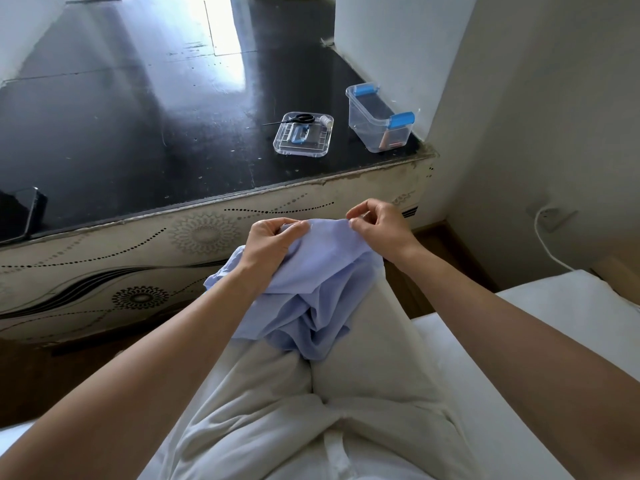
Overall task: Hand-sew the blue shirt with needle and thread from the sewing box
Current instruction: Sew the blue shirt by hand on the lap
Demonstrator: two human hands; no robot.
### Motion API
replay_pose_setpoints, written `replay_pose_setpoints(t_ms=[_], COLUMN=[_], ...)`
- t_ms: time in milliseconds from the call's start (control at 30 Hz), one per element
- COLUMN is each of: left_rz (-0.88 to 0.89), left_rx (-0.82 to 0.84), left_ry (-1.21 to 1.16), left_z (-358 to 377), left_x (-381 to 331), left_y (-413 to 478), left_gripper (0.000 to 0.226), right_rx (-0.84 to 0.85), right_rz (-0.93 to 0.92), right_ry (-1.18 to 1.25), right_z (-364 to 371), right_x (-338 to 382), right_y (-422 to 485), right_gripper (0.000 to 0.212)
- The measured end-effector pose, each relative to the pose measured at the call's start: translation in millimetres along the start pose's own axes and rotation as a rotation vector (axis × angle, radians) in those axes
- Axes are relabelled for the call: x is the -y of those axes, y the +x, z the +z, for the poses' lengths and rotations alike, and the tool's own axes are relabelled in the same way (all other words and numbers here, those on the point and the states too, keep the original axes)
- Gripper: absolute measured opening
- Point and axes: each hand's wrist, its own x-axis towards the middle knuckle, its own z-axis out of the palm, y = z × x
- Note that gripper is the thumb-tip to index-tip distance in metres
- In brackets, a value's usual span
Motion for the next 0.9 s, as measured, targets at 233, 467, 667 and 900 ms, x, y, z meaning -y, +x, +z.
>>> replay_pose_setpoints(t_ms=[233,467,667,900], left_rz=[0.029,0.017,-0.031,-0.049], left_rx=[-0.019,0.012,0.001,-0.048], left_ry=[-0.086,-0.150,-0.195,-0.159], left_z=[1.6,5.2,1.1,3.7], left_x=[-5.6,-12.1,-12.3,-15.4], left_y=[-0.4,-4.4,-6.1,-5.2], left_gripper=[0.013,0.012,0.013,0.016], right_rx=[-0.140,0.020,0.161,0.420], right_rz=[-0.292,-0.223,-0.104,0.024], right_ry=[-0.043,0.046,0.263,0.494], right_z=[13.5,26.7,23.0,10.7], right_x=[11.0,25.1,27.2,24.6], right_y=[-3.0,-1.7,-4.2,-8.5], right_gripper=[0.015,0.028,0.015,0.013])
